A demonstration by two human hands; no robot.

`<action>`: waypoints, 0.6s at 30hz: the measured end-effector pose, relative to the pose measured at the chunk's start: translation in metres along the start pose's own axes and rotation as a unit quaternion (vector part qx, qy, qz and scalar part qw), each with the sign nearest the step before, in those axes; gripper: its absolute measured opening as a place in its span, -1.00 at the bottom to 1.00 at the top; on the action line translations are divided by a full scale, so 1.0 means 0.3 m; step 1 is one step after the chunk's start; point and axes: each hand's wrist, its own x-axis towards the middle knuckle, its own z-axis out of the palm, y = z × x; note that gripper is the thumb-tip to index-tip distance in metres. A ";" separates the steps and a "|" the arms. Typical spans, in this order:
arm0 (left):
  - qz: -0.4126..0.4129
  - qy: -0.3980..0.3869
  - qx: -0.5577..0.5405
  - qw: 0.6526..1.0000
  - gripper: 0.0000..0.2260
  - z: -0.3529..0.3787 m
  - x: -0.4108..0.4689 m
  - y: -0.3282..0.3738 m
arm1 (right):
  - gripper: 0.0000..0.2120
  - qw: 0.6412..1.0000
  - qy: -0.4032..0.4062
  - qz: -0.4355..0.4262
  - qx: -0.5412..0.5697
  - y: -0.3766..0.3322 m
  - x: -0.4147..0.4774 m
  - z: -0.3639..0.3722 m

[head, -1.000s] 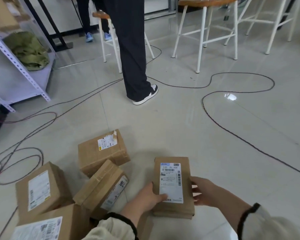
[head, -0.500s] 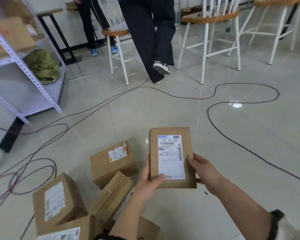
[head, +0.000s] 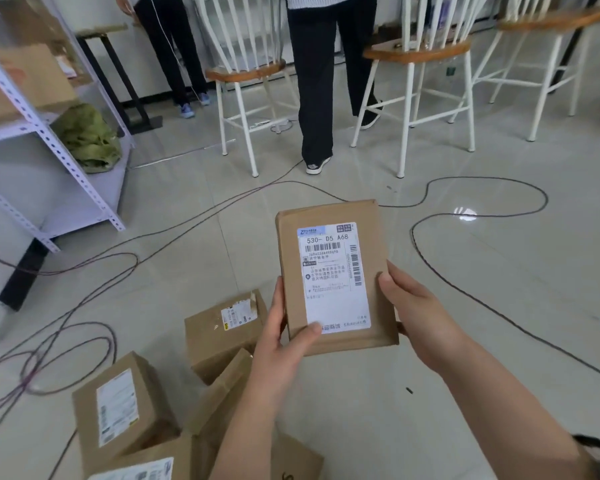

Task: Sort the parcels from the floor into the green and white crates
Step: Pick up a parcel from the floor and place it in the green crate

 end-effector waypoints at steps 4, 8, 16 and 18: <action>0.018 -0.002 -0.010 1.000 -0.29 0.016 -0.011 0.265 | -0.66 1.000 0.011 -0.012 0.008 -0.250 -0.030 0.004; 0.053 0.001 0.001 0.999 -0.28 0.034 0.005 0.680 | -0.66 0.998 0.038 -0.041 0.017 -0.625 -0.104 0.009; 0.135 -0.027 0.002 0.990 -0.42 0.170 -0.062 1.653 | -0.68 0.989 0.089 -0.113 0.028 -1.556 -0.385 -0.060; 0.139 -0.045 -0.014 0.989 -0.42 0.215 -0.107 1.891 | -0.67 0.988 0.104 -0.114 0.021 -1.787 -0.459 -0.078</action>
